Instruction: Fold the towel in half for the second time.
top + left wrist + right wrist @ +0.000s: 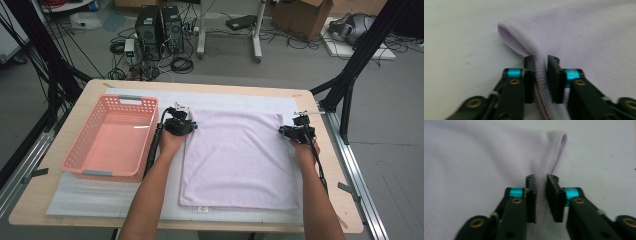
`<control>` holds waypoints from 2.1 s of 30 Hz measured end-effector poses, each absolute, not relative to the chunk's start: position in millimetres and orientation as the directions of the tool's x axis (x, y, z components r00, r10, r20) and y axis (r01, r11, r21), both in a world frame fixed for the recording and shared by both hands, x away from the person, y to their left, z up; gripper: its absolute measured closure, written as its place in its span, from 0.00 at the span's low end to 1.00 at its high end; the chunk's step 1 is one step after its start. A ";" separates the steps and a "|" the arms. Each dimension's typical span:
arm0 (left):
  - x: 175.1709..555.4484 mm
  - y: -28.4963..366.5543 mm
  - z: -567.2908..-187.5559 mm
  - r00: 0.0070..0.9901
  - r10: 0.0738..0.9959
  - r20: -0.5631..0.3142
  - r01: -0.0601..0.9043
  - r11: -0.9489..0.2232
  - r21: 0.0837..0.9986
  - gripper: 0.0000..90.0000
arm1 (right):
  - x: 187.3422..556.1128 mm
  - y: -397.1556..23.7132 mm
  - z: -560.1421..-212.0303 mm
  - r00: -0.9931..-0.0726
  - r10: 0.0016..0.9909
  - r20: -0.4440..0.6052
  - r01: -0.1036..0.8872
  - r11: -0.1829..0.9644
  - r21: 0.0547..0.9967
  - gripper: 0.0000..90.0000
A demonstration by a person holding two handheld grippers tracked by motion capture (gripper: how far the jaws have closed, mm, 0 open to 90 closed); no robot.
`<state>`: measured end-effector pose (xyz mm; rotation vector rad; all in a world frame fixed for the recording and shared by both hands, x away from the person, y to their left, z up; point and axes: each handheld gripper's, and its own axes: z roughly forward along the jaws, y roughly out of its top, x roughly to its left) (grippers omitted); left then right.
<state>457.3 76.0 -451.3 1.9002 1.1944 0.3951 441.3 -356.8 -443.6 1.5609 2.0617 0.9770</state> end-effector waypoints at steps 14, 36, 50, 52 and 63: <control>447.0 99.2 -422.8 0.479 0.829 -0.288 0.567 -0.041 0.823 0.95 | 427.5 -375.8 -421.2 -0.275 0.929 0.248 0.615 -0.028 0.788 0.97; 373.6 111.5 -400.6 0.577 0.771 -0.270 0.495 -0.067 0.866 0.95 | 358.3 -383.1 -384.8 -0.423 0.878 0.223 0.511 0.028 0.859 0.96; 318.6 114.6 -415.8 0.652 0.717 -0.246 0.479 -0.137 0.867 0.95 | 296.1 -389.5 -411.4 -0.456 0.865 0.209 0.522 0.070 0.850 0.96; 311.5 115.2 -421.0 0.655 0.713 -0.250 0.483 -0.141 0.864 0.95 | 287.8 -388.9 -416.4 -0.461 0.862 0.213 0.529 0.074 0.845 0.96; 305.1 118.6 -436.5 0.629 0.730 -0.266 0.523 -0.144 0.840 0.59 | 272.4 -388.2 -432.4 -0.460 0.863 0.208 0.585 0.118 0.803 0.93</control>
